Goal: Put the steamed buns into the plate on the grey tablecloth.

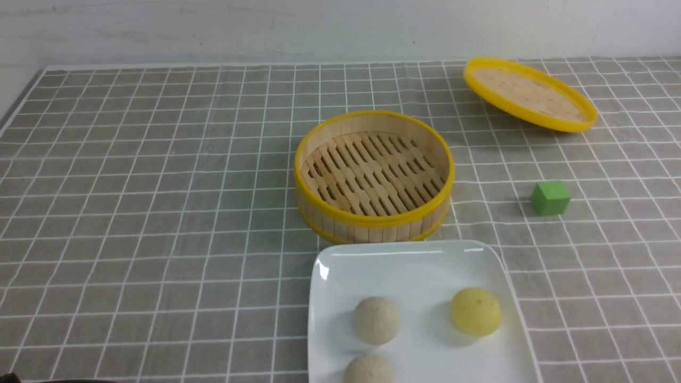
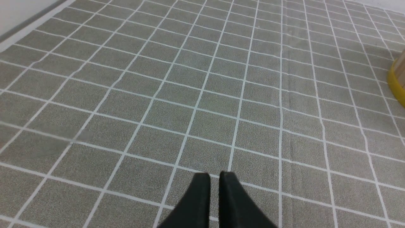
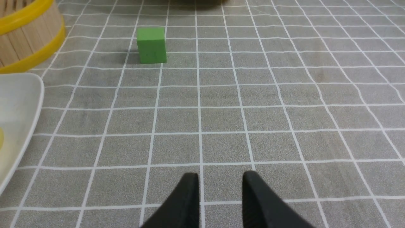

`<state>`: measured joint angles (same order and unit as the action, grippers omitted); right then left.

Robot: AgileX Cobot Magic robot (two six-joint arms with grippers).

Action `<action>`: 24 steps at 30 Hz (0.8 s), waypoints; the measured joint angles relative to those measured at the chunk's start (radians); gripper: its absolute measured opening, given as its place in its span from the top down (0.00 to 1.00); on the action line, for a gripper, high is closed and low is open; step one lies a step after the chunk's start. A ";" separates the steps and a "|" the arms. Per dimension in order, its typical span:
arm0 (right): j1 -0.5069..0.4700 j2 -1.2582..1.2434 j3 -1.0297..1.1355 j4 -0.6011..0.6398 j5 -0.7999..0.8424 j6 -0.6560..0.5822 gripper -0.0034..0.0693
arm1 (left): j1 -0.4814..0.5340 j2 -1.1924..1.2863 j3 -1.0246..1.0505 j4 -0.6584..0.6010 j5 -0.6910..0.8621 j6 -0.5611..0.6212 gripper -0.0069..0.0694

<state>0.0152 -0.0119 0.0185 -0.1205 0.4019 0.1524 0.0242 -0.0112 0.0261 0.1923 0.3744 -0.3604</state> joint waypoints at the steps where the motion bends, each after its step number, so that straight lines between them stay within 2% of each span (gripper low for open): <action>1: 0.000 0.000 0.000 0.000 0.000 0.000 0.64 | 0.000 0.000 0.000 0.000 0.000 0.000 0.81; 24: 0.000 0.000 0.000 0.000 0.000 0.000 0.62 | 0.000 0.000 0.000 0.000 0.000 0.000 0.81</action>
<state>0.0152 -0.0119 0.0185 -0.1205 0.4019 0.1524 0.0242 -0.0112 0.0261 0.1925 0.3746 -0.3604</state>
